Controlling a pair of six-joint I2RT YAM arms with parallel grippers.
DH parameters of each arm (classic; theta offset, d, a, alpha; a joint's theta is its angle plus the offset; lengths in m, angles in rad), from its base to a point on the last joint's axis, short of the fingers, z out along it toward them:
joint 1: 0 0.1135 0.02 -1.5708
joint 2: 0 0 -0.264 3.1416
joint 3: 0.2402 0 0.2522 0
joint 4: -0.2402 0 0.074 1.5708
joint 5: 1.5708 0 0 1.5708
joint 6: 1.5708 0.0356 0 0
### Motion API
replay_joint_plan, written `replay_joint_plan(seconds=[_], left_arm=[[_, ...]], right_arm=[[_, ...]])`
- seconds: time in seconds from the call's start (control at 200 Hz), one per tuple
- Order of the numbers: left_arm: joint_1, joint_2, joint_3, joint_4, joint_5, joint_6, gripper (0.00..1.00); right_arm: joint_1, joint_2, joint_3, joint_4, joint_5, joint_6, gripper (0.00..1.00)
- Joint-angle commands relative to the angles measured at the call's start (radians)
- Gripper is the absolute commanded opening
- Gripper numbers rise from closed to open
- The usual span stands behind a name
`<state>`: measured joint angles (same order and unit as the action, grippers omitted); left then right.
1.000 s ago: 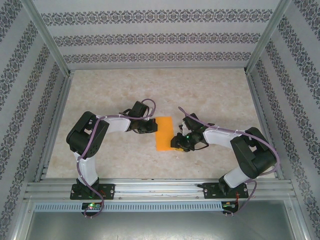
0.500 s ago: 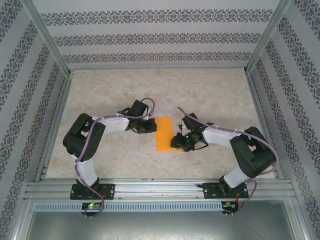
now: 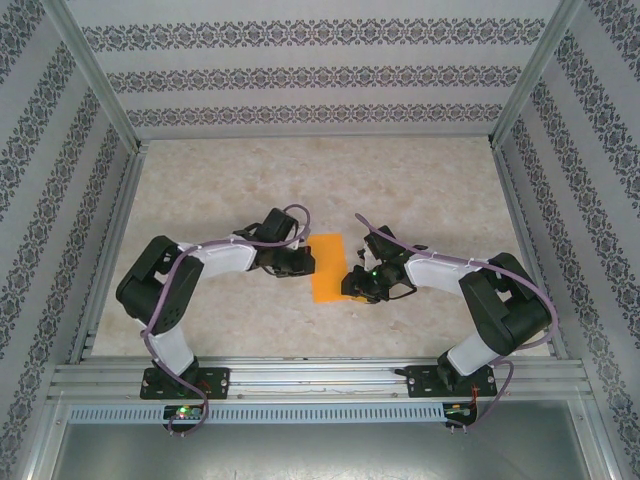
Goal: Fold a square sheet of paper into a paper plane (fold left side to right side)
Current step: Fold the triangle a second time at the center of the table.
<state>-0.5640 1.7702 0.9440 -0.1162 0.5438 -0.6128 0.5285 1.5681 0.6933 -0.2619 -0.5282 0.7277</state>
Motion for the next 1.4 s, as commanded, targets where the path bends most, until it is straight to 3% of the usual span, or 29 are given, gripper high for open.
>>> replay_joint_plan(seconds=[0.0, 0.45, 1.399], left_arm=[[-0.018, 0.028, -0.007, 0.026, 0.010, -0.021, 0.02], [-0.019, 0.091, 0.001, -0.041, -0.067, 0.004, 0.00], [-0.019, 0.094, 0.001, -0.036, -0.055, 0.008, 0.00]], right_arm=[[0.018, 0.039, 0.008, 0.008, 0.032, -0.010, 0.37], [-0.042, -0.068, -0.029, 0.023, -0.028, -0.007, 0.40], [0.055, 0.070, 0.075, 0.048, -0.023, 0.033, 0.42]])
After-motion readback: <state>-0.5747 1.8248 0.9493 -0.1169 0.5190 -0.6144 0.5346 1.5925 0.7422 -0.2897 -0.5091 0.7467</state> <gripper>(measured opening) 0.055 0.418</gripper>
